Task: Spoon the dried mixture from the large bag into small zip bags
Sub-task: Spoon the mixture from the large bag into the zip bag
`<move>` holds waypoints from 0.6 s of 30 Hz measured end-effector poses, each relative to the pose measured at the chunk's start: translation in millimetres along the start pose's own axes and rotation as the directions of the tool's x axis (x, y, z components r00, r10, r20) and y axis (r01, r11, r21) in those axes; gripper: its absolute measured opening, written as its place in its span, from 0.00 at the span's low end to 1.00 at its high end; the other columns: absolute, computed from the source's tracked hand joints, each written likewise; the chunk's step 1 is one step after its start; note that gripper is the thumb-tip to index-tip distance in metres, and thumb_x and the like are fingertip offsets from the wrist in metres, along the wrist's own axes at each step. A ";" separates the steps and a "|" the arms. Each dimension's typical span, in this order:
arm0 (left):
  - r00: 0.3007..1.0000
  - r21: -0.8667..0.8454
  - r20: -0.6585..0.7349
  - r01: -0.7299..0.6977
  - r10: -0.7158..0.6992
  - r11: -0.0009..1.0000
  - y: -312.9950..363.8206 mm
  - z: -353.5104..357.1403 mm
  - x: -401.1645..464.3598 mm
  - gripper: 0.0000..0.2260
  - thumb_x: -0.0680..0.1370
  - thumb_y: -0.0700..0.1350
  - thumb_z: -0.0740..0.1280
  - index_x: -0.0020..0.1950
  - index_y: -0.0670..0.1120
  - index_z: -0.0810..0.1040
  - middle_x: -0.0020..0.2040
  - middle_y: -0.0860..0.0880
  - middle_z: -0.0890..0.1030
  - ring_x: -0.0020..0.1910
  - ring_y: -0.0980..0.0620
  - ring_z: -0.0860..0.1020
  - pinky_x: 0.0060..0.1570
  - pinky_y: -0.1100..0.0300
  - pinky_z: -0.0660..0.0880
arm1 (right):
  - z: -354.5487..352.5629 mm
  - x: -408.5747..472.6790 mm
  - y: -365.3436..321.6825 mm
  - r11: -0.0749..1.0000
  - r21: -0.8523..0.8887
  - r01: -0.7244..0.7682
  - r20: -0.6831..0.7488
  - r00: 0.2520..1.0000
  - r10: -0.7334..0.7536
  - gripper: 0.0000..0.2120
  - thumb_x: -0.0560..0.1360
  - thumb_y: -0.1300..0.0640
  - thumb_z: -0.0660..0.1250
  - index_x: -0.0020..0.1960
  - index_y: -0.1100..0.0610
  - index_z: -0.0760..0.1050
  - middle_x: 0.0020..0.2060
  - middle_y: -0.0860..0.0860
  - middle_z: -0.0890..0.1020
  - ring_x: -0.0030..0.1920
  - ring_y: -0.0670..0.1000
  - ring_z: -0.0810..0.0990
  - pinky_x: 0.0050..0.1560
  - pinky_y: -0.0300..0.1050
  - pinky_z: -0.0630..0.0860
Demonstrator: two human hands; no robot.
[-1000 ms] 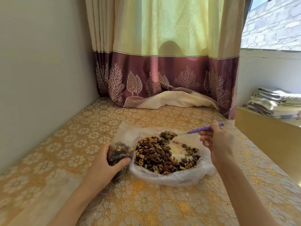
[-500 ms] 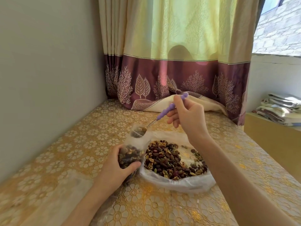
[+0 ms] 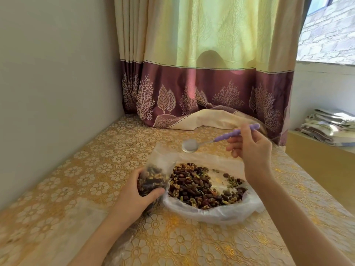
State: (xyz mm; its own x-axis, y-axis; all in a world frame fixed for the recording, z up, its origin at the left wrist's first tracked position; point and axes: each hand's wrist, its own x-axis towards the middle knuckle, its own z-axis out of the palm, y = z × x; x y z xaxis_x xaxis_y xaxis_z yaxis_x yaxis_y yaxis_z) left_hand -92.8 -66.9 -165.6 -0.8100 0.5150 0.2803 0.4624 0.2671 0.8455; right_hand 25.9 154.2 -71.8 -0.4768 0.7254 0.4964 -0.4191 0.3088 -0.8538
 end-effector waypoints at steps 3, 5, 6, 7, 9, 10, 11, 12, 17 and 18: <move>1.000 0.005 -0.003 -0.002 0.002 1.000 -0.2 0.3 0.1 0.25 0.68 0.54 0.74 0.59 0.58 0.65 0.54 0.59 0.74 0.50 0.62 0.72 0.43 0.70 0.67 | -28.5 -1.6 19.2 0.988 -0.149 -0.036 -0.100 0.995 0.021 0.18 0.82 0.55 0.57 0.36 0.59 0.73 0.27 0.52 0.83 0.22 0.45 0.75 0.21 0.35 0.68; 1.000 0.010 -0.004 -0.001 0.001 1.000 -0.1 0.6 -0.1 0.25 0.68 0.54 0.74 0.59 0.58 0.65 0.54 0.59 0.74 0.50 0.64 0.72 0.42 0.70 0.67 | -45.2 -4.0 32.1 0.966 -0.255 -0.052 -0.150 0.989 0.014 0.18 0.82 0.54 0.57 0.36 0.60 0.73 0.26 0.51 0.82 0.22 0.44 0.75 0.20 0.34 0.68; 1.000 0.012 -0.004 0.000 0.000 1.000 -0.1 0.9 -0.1 0.25 0.68 0.54 0.74 0.59 0.58 0.65 0.54 0.59 0.74 0.49 0.65 0.72 0.42 0.70 0.67 | -52.1 -5.2 37.4 0.953 -0.295 -0.063 -0.172 0.985 0.012 0.18 0.81 0.54 0.57 0.36 0.59 0.74 0.26 0.51 0.82 0.22 0.44 0.76 0.21 0.33 0.68; 1.000 0.014 -0.004 0.002 -0.002 1.000 -0.1 0.9 0.1 0.25 0.68 0.54 0.74 0.59 0.58 0.65 0.54 0.59 0.74 0.49 0.65 0.72 0.42 0.70 0.67 | -57.6 -6.3 41.7 0.944 -0.323 -0.074 -0.190 0.982 0.011 0.18 0.81 0.53 0.57 0.35 0.59 0.74 0.25 0.51 0.81 0.22 0.44 0.76 0.22 0.33 0.68; 1.000 0.020 -0.007 0.003 -0.002 1.000 -0.1 1.0 0.1 0.25 0.68 0.54 0.74 0.60 0.57 0.66 0.53 0.59 0.74 0.49 0.65 0.72 0.42 0.71 0.66 | -64.7 -8.0 47.6 0.937 -0.337 -0.088 -0.206 0.978 0.018 0.18 0.82 0.54 0.57 0.35 0.58 0.74 0.24 0.48 0.81 0.21 0.43 0.76 0.22 0.31 0.68; 1.000 0.024 -0.009 0.001 -0.001 1.000 0.0 1.1 -0.1 0.25 0.68 0.54 0.74 0.60 0.57 0.66 0.52 0.59 0.74 0.49 0.65 0.72 0.41 0.71 0.66 | -66.8 -8.5 49.2 0.939 -0.330 -0.097 -0.205 0.978 0.029 0.18 0.82 0.54 0.57 0.35 0.58 0.74 0.24 0.47 0.81 0.21 0.43 0.76 0.22 0.31 0.68; 1.000 0.029 -0.010 -0.001 0.002 1.000 0.1 1.2 -0.2 0.25 0.68 0.54 0.74 0.60 0.57 0.66 0.52 0.59 0.74 0.48 0.66 0.71 0.41 0.71 0.67 | -68.1 -8.6 50.8 0.941 -0.321 -0.110 -0.199 0.979 0.047 0.18 0.82 0.54 0.57 0.35 0.58 0.74 0.24 0.46 0.81 0.21 0.43 0.76 0.21 0.32 0.68; 1.000 0.031 -0.010 -0.002 0.003 1.000 0.1 1.3 -0.1 0.25 0.68 0.54 0.74 0.60 0.56 0.66 0.52 0.59 0.75 0.48 0.66 0.71 0.41 0.71 0.67 | -68.9 -8.8 52.3 0.941 -0.313 -0.130 -0.189 0.979 0.072 0.18 0.82 0.54 0.57 0.35 0.58 0.74 0.24 0.47 0.81 0.22 0.44 0.76 0.21 0.33 0.68; 1.000 0.033 -0.010 0.000 0.000 0.999 0.3 1.5 0.2 0.24 0.68 0.53 0.74 0.59 0.56 0.67 0.52 0.59 0.76 0.49 0.67 0.72 0.41 0.71 0.67 | -61.4 -10.9 59.2 0.922 -0.218 -0.319 -0.132 0.946 0.296 0.17 0.81 0.54 0.58 0.38 0.61 0.74 0.23 0.51 0.80 0.22 0.45 0.76 0.20 0.35 0.69; 1.000 0.035 -0.012 0.000 0.000 0.999 0.4 1.5 -0.1 0.24 0.68 0.53 0.74 0.59 0.56 0.67 0.51 0.59 0.76 0.48 0.67 0.72 0.40 0.71 0.67 | -58.9 -12.0 59.5 0.915 -0.213 -0.341 -0.121 0.939 0.322 0.17 0.81 0.54 0.58 0.38 0.62 0.75 0.23 0.51 0.80 0.21 0.45 0.76 0.20 0.35 0.69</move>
State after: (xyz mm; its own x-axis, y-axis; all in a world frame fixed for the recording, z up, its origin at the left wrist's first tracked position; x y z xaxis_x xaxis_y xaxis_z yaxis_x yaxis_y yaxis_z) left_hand -92.0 -65.6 -166.0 -0.8141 0.5053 0.2862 0.4748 0.2955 0.8290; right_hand 52.2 200.1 -137.8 -0.4894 0.8548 0.1725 -0.0560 0.1665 -0.9844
